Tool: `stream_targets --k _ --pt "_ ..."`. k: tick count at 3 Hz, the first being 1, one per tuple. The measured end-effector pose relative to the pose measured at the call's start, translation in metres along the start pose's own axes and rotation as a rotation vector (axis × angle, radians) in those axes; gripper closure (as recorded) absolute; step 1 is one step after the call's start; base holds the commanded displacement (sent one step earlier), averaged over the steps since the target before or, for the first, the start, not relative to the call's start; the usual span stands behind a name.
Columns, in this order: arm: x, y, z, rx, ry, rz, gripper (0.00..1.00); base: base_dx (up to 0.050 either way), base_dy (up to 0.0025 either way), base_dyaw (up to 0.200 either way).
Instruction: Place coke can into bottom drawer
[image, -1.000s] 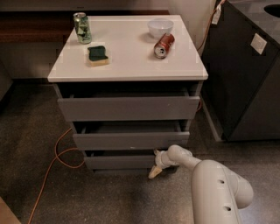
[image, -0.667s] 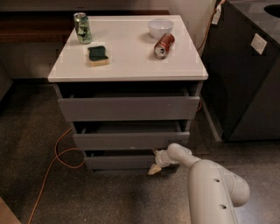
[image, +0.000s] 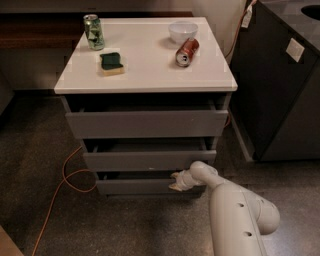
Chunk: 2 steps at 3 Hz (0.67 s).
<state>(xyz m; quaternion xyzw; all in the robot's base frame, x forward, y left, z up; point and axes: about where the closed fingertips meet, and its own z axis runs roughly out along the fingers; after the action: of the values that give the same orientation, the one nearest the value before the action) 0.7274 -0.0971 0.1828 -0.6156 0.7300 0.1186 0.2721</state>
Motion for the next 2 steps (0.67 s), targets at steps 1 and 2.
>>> stream_targets --k 1,2 --pt "-0.0006 -0.0001 -0.0007 0.0 0.0 0.0 0.95 0.0 0.0 0.0" --pt "-0.0012 -0.0002 -0.0016 0.0 0.0 0.0 1.0 0.0 0.0 0.0"
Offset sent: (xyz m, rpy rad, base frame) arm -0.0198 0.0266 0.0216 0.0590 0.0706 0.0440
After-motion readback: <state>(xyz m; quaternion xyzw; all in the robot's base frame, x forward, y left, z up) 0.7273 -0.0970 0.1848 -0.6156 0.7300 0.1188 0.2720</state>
